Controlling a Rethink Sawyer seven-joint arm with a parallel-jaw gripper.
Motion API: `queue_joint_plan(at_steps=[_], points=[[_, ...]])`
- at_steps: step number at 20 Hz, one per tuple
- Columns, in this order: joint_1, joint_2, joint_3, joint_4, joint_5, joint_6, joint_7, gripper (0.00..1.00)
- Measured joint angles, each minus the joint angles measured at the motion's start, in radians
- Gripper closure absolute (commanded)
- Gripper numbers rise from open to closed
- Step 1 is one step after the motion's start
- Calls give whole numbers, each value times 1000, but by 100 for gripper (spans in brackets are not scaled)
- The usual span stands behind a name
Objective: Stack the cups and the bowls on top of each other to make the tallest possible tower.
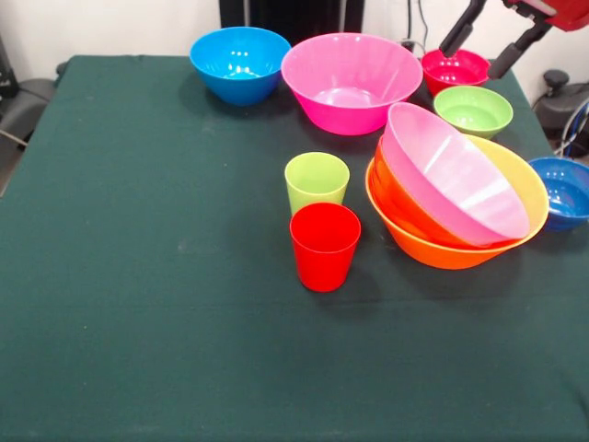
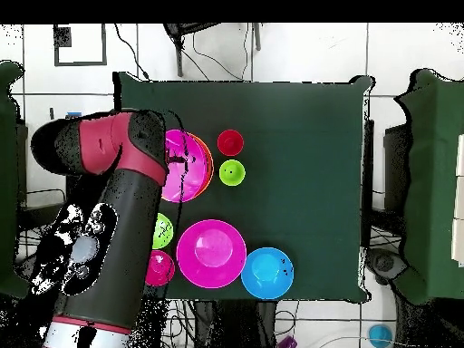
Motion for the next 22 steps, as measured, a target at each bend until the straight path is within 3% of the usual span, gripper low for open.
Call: queue_joint_plan(at_steps=[11,22], points=[[-77,10,55,-4,0,-27,0,0],[-105,15,92,-4,0,-27,0,0]])
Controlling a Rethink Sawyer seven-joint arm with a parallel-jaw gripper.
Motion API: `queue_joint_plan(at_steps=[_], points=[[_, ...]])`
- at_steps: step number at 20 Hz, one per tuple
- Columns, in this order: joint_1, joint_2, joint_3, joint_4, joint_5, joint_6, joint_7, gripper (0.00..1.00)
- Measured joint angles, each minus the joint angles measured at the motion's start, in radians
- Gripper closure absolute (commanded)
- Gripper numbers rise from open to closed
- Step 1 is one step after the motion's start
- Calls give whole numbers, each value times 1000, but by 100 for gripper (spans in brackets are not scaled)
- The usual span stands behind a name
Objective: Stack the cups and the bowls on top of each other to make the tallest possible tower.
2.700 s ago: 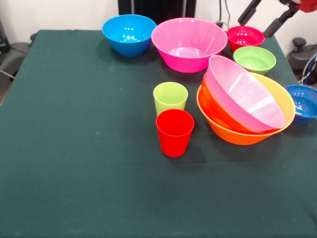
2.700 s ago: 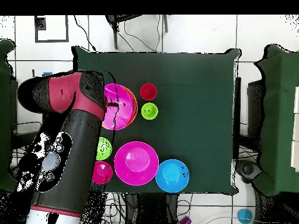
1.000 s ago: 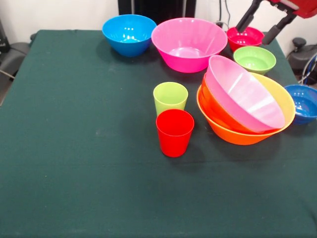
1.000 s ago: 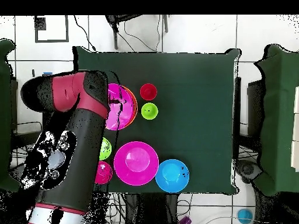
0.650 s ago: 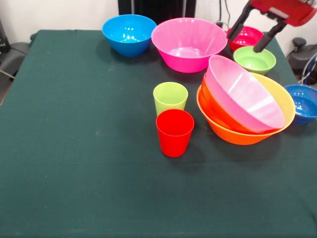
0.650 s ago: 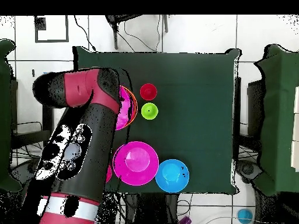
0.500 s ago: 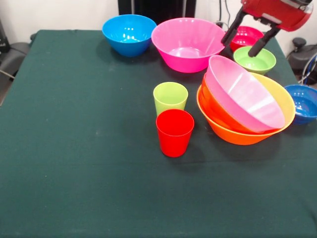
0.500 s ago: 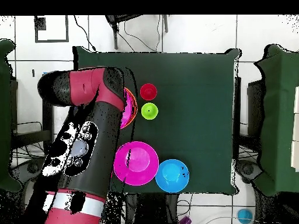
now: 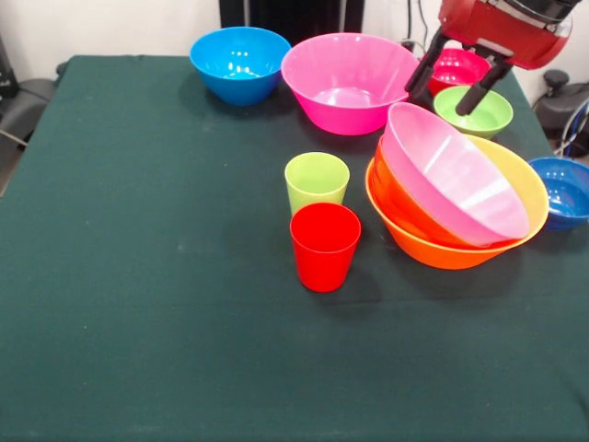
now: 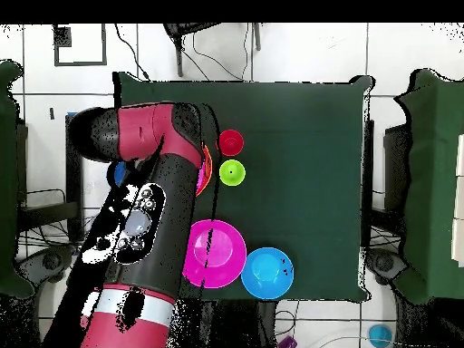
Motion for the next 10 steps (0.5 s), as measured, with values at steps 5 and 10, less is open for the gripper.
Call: queue_joint_plan(at_steps=[5,10], points=[[-1,10,17,0,0,-1,0,0],[-1,25,23,0,-8,-23,0,0]])
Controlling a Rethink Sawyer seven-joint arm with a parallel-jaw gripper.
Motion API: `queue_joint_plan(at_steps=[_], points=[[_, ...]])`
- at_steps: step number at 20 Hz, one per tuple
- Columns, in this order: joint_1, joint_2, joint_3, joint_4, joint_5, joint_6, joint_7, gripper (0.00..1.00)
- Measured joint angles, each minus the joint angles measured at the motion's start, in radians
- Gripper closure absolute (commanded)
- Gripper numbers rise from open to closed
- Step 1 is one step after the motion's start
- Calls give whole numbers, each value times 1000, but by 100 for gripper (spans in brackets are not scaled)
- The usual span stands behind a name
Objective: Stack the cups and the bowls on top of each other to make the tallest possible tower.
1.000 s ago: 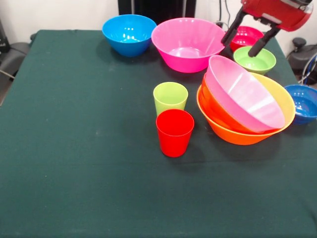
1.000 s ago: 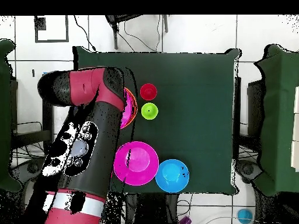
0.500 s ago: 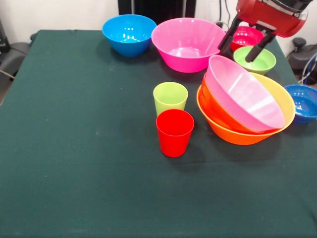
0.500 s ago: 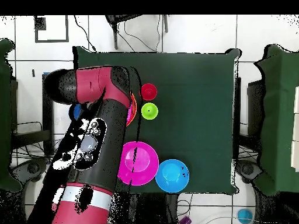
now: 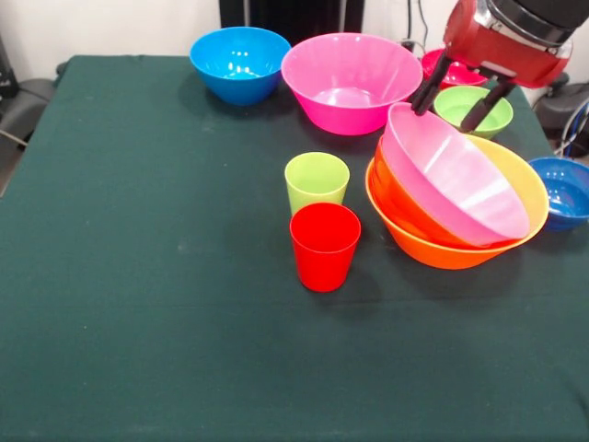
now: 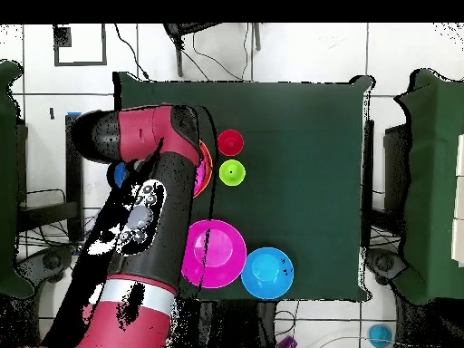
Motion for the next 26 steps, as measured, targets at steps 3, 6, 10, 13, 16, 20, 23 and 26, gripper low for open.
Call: queue_joint_plan(at_steps=[3,6,10,13,16,20,23,26], points=[[-1,7,0,0,-14,-18,0,0],[-1,11,0,0,-21,-25,0,0],[-2,14,0,0,-43,-28,0,0],[-2,14,0,0,-59,-28,0,0],[-8,13,8,0,-66,-28,0,0],[-24,10,33,0,-66,-28,0,0],[-32,10,45,0,-66,-28,0,0],[-44,10,62,0,-66,-28,0,0]])
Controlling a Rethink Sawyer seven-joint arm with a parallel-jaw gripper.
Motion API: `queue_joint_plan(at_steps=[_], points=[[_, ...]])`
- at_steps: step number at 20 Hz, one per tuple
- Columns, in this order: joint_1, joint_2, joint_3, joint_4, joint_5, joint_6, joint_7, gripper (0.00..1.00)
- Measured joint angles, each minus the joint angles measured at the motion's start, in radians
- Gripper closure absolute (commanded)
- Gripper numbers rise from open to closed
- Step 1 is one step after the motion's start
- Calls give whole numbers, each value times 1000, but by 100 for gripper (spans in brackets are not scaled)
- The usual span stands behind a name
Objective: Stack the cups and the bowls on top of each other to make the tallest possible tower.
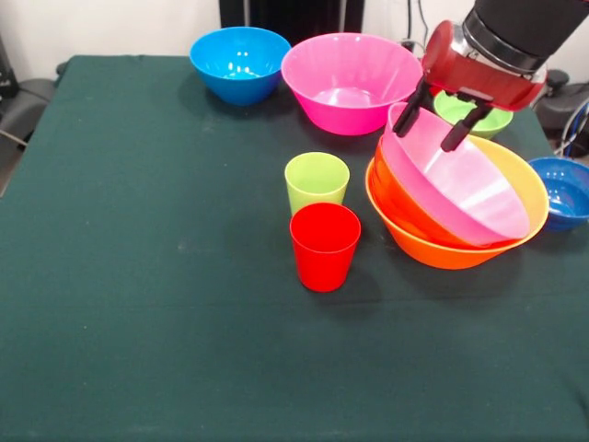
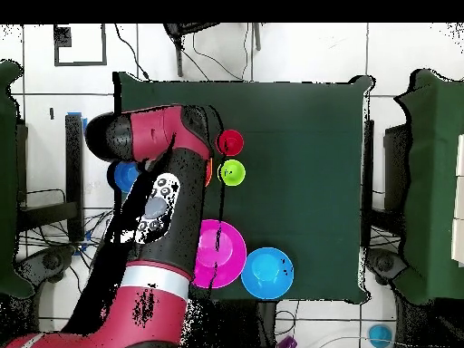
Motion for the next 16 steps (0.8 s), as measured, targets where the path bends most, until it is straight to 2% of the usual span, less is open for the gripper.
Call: queue_joint_plan(at_steps=[5,16], points=[[-14,0,16,0,-3,0,0,0],[-16,0,23,0,-67,0,0,0]])
